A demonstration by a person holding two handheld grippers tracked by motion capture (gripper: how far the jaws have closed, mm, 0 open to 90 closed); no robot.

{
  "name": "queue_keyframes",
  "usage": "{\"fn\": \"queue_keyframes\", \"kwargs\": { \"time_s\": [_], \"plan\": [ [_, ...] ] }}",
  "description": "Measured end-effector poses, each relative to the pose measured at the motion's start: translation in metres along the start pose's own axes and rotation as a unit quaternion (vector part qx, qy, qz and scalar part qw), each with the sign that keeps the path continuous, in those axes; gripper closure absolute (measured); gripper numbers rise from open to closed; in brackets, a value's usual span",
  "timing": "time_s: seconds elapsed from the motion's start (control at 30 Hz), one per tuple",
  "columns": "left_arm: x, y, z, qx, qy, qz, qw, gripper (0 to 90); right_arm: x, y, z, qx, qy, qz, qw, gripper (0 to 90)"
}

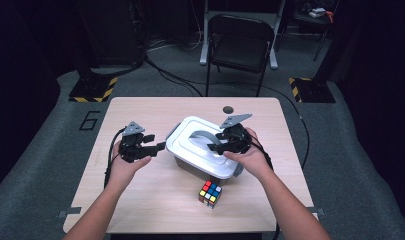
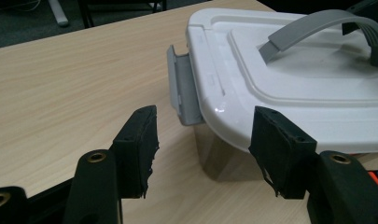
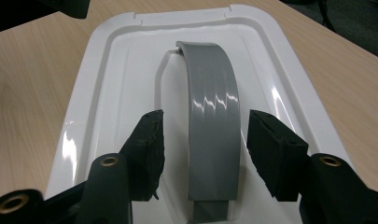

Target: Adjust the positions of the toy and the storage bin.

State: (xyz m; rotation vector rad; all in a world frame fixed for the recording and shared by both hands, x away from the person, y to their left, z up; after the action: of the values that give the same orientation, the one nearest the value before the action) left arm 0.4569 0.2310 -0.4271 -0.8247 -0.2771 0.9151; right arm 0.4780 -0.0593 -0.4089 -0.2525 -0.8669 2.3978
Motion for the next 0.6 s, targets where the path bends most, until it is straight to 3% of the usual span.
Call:
{"fn": "queue_keyframes", "kwargs": {
  "time_s": [0.17, 0.33, 0.6],
  "plan": [
    [0.007, 0.012, 0.006, -0.004, -0.006, 0.009, 0.9999, 41.4, 0.002, -0.008, -0.003, 0.008, 0.013, 0.012, 0.9998, 45.6],
    [0.012, 0.028, 0.010, 0.008, -0.013, 0.007, 0.9999, 41.3, 0.002, -0.017, -0.002, 0.000, 0.022, 0.014, 0.9997, 45.2],
    [0.023, 0.060, 0.008, 0.023, -0.026, 0.018, 0.9993, 41.4, 0.004, -0.025, -0.006, 0.010, 0.017, 0.013, 0.9997, 46.1]
  ]
}}
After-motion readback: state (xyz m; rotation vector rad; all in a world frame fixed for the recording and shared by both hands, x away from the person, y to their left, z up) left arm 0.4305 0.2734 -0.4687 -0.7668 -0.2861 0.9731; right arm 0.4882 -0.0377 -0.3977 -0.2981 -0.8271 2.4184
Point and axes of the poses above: each handheld gripper's, and its own axes: z roughly backward along the jaws, y roughly out of its underside, x roughly to its left, the point moved 4 cm from there along -z, roughly forward along the jaws, and after that the axes turned 10 degrees about x, right-handed, at the moved point
